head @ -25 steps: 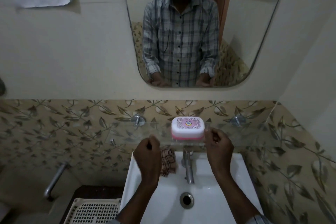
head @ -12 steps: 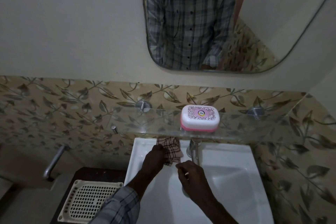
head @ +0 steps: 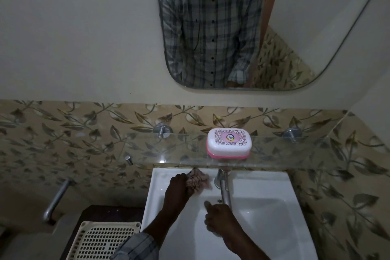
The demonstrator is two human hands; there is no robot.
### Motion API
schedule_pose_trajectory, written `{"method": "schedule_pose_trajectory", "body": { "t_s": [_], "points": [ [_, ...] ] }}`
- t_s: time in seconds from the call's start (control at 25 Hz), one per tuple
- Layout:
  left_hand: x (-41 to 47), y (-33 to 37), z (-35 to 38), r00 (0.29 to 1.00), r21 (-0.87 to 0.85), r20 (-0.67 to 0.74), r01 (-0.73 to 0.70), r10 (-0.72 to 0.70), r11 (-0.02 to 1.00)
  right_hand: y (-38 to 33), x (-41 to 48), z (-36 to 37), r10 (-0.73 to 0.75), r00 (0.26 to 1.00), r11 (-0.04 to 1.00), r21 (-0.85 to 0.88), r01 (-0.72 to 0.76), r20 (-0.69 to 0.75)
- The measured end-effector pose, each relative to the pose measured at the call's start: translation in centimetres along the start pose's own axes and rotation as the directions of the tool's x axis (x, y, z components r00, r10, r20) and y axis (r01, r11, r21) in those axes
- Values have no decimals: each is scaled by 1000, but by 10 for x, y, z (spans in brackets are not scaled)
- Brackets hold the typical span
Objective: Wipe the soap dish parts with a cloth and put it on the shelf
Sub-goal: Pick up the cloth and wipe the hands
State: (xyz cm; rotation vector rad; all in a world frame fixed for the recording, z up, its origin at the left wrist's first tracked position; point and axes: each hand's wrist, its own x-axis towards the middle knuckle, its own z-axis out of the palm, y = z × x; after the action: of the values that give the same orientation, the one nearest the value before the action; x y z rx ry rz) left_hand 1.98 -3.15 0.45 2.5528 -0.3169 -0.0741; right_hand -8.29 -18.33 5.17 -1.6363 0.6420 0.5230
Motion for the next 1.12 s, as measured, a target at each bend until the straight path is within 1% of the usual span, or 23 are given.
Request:
{"method": "schedule_pose_trajectory", "body": {
  "t_s": [0.04,0.08,0.12,0.2,0.24,0.28,0.32,0.36,0.4,0.44,0.48,0.52,0.56,0.6,0.64,0.68,0.76,0.8,0.88,0.92,0.96,1.04,1.12],
  "points": [
    [-7,3,-6,999,-139,-48,19,-26,990,-2,2,3,120,988,937,317,-144,94],
    [-17,6,-11,996,-233,-91,5,-27,973,-4,4,7,184,970,807,539,-242,159],
    [-31,12,-17,994,-271,-105,-20,-9,962,-5,7,10,160,965,698,667,-260,209],
    [-65,23,-24,979,-165,-123,-181,162,970,-8,9,18,19,973,534,820,-205,231],
    [-80,23,-24,945,-64,-138,-307,296,950,-11,5,20,-45,976,470,866,-168,214],
    [-93,22,-24,919,-44,-143,-378,369,925,-15,0,21,-74,980,425,895,-135,183],
    [-104,22,-26,937,-157,-148,-339,317,927,-17,-7,19,-99,982,435,895,-101,159],
    [-114,27,-35,981,-390,-149,-177,128,904,-18,-12,17,-138,978,472,878,-75,158],
    [-117,35,-44,993,-642,-71,28,-96,766,-18,-16,16,-189,970,531,847,-30,152],
    [-115,40,-52,960,-809,86,224,-266,544,-18,-21,16,-241,959,585,811,21,149],
    [-110,46,-56,914,-869,247,356,-322,344,-17,-27,18,-272,951,663,745,77,144],
    [-103,53,-59,878,-878,376,440,-297,190,-16,-35,21,-303,943,758,634,153,135],
    [-97,62,-61,855,-875,451,481,-257,63,-16,-43,26,-328,936,848,477,231,131],
    [-94,70,-64,836,-868,493,494,-243,-61,-16,-51,32,-352,927,899,320,297,128],
    [-91,76,-66,822,-858,513,481,-247,-181,-16,-58,38,-367,923,915,225,335,119],
    [-90,76,-67,817,-845,522,459,-245,-274,-17,-63,43,-381,918,910,224,350,114],
    [-91,70,-68,826,-793,544,448,-150,-412,-15,-64,42,-408,912,889,246,386,42],
    [-90,65,-67,825,-768,554,456,-110,-450,-14,-62,37,-426,903,879,213,426,-48],
    [-89,62,-64,821,-738,567,469,-68,-486,-14,-58,25,-474,854,868,52,495,-215],
    [-89,63,-61,820,-735,571,488,-40,-471,-14,-56,22,-505,835,859,-28,512,-219],
    [-89,64,-59,824,-758,566,507,-26,-411,-13,-53,23,-510,840,860,-69,506,-187],
    [-87,67,-59,833,-822,551,533,-47,-202,-14,-50,28,-429,894,901,10,434,-131],
    [-83,72,-62,835,-833,549,551,-40,46,-16,-45,29,-304,951,892,335,305,-57]
  ]
}}
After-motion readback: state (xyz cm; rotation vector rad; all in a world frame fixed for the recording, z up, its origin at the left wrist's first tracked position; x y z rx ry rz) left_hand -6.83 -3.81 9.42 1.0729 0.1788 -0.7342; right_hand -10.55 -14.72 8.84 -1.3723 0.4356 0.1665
